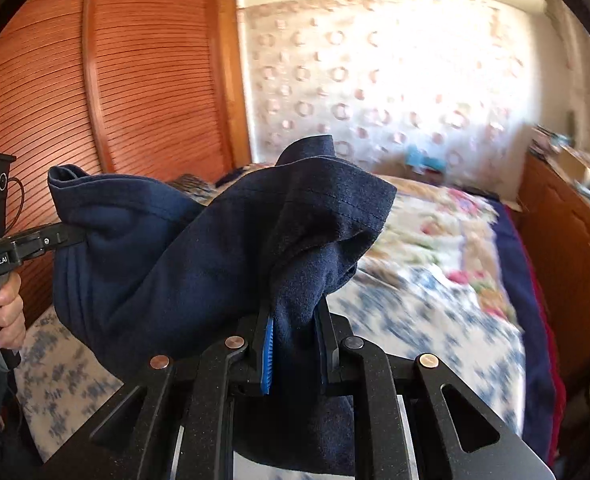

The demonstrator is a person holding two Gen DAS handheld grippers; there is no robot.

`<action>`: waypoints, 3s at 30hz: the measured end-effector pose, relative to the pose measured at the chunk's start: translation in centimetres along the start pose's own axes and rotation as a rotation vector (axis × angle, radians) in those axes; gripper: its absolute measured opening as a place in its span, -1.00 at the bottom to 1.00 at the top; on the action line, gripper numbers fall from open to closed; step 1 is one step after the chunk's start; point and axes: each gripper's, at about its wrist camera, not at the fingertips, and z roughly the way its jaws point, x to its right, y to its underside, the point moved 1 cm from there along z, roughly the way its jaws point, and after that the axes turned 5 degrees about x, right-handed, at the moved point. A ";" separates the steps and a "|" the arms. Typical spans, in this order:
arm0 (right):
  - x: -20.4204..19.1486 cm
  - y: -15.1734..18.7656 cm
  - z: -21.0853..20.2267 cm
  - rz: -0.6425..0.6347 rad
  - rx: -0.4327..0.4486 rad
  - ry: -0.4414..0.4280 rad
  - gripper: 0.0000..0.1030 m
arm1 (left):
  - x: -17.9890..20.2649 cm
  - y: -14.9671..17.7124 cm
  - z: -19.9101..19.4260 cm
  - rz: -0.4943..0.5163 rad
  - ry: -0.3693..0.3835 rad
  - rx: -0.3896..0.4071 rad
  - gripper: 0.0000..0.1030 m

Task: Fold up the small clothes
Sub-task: 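Lift the shirt with both grippers and carry it toward the patterned cushion, then lay the folded shirt on the patterned cushion and open both grippers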

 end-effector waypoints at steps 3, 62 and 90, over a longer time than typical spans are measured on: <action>-1.9 -2.2 2.7 -0.034 0.009 -0.053 -0.69 | -2.2 -0.8 -1.8 -0.038 -0.039 0.051 -0.71; -13.8 -11.5 39.8 -0.266 -0.124 -0.311 0.03 | -17.9 3.4 -0.9 -0.061 -0.526 -0.122 0.53; -13.8 -5.9 27.1 -0.089 -0.013 -0.214 0.36 | -11.8 3.2 -5.2 0.053 -0.524 -0.023 0.74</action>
